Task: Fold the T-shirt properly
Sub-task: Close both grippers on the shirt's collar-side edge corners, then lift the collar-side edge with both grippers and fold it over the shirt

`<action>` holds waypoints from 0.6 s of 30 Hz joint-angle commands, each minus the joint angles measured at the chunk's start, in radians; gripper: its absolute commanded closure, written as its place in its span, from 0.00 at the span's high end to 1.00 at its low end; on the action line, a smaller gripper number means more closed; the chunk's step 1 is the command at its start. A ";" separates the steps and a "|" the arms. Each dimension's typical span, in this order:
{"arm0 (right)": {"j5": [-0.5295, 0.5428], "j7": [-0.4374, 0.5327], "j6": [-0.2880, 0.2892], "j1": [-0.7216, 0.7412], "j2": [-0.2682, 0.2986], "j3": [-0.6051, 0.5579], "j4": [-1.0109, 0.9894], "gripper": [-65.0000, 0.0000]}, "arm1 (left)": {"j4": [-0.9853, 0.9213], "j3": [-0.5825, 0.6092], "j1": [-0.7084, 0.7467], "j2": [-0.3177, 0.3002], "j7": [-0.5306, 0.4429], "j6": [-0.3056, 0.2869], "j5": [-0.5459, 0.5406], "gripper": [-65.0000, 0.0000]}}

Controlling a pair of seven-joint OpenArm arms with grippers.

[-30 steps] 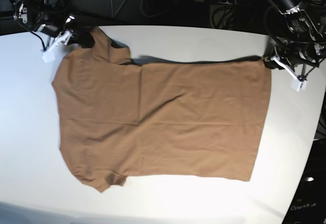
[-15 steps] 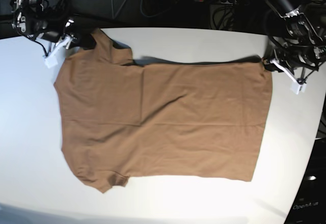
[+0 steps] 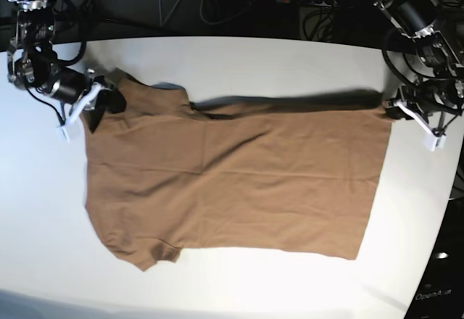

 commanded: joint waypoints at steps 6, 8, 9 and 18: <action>0.040 0.037 0.008 0.055 0.023 0.008 0.026 0.02 | 0.015 -0.002 -0.027 -0.014 -0.010 -0.003 0.044 0.04; 0.040 0.037 0.008 0.054 0.021 0.003 0.028 0.02 | 0.024 -0.002 -0.025 -0.014 -0.001 -0.003 0.041 0.04; 0.040 0.037 0.008 0.052 0.023 -0.005 0.026 0.01 | 0.041 -0.005 -0.025 -0.014 0.001 -0.003 0.044 0.04; -0.076 0.037 0.008 0.115 0.001 -0.058 0.032 0.01 | 0.075 -0.002 -0.058 -0.017 0.009 -0.003 0.046 0.04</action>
